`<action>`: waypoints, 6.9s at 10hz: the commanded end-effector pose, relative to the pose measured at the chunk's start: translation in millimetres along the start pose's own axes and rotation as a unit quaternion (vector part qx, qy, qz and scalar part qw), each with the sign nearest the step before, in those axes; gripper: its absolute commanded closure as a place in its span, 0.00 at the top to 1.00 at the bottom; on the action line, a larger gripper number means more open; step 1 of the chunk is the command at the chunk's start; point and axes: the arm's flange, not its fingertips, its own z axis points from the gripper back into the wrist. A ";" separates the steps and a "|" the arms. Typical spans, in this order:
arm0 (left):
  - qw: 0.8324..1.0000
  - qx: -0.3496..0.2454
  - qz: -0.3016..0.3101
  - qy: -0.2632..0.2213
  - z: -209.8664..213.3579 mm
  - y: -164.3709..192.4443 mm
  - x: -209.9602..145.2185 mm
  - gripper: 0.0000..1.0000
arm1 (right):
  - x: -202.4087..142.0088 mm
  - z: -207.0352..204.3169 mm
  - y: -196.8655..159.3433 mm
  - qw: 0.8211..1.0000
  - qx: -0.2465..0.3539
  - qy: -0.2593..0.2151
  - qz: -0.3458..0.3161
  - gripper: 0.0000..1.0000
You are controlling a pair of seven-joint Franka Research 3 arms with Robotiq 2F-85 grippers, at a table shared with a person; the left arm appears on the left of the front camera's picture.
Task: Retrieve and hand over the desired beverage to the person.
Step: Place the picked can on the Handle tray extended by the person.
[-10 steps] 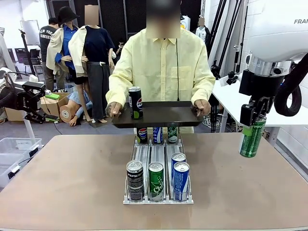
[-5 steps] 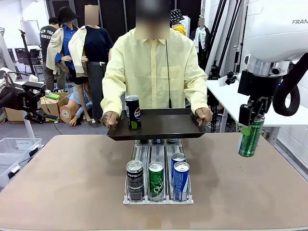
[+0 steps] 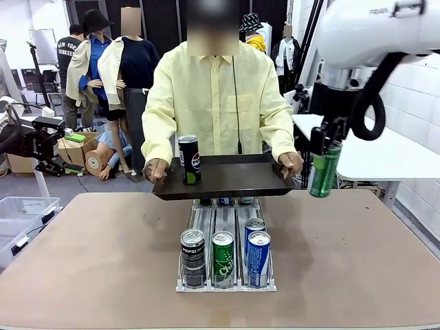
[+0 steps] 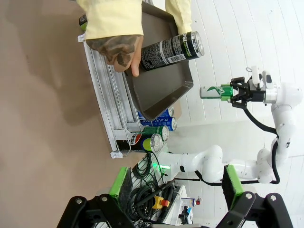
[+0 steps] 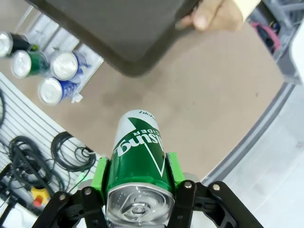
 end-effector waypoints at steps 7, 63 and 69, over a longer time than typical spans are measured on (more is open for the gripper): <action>1.000 0.000 0.000 -0.001 1.3 -1.0 0.0 1.00 | 115.2 4.8 -20.8 0.997 0.024 -0.007 0.071 0.04; 1.000 0.000 0.000 -0.001 1.3 -1.0 0.0 1.00 | 83.0 39.1 -52.0 0.974 0.163 -0.152 -0.048 1.00; 1.000 0.000 0.000 -0.001 1.3 -1.0 0.0 1.00 | -62.3 -39.1 -80.9 0.869 0.353 -0.288 -0.195 1.00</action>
